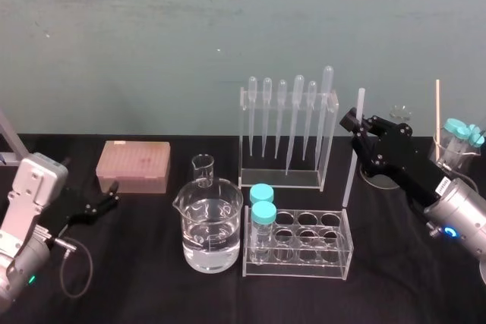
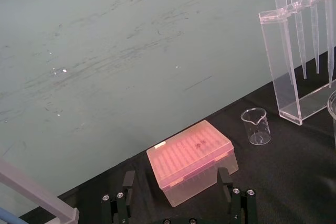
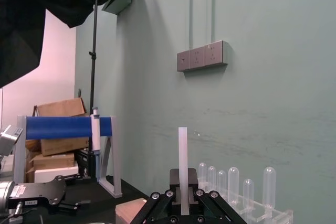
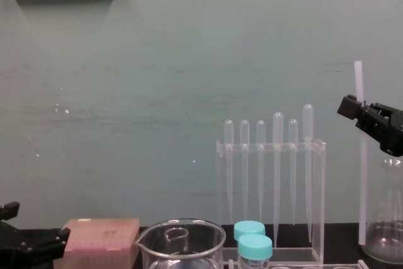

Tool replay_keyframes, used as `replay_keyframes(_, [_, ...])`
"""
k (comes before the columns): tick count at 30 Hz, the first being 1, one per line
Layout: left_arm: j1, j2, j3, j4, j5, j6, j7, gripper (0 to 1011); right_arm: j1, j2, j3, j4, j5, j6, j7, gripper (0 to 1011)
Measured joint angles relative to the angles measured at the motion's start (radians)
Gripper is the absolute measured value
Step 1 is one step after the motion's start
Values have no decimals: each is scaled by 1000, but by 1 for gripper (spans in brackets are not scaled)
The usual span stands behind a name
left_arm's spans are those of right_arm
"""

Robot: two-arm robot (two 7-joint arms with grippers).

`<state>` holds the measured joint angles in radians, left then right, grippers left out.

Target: Pick up the stirring rod with one hand, then place it down.

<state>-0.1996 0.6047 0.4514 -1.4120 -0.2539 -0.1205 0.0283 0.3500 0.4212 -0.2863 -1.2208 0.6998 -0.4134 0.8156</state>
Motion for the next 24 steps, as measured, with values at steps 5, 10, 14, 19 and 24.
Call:
replay_keyframes(5, [0, 0, 0, 0, 0, 0, 0, 1000, 0, 0, 0, 0, 1, 0, 0, 70])
replay_keyframes(10, [0, 0, 0, 0, 0, 0, 0, 1000, 1, 0, 0, 0, 2, -1, 1, 69])
replay_keyframes(14, [0, 0, 0, 0, 0, 0, 0, 1000, 1, 0, 0, 0, 2, -1, 1, 69])
replay_keyframes(19, [0, 0, 0, 0, 0, 0, 0, 1000, 1, 0, 0, 0, 2, -2, 1, 70])
replay_keyframes(24, [0, 0, 0, 0, 0, 0, 0, 1000, 1, 0, 0, 0, 2, -2, 2, 69])
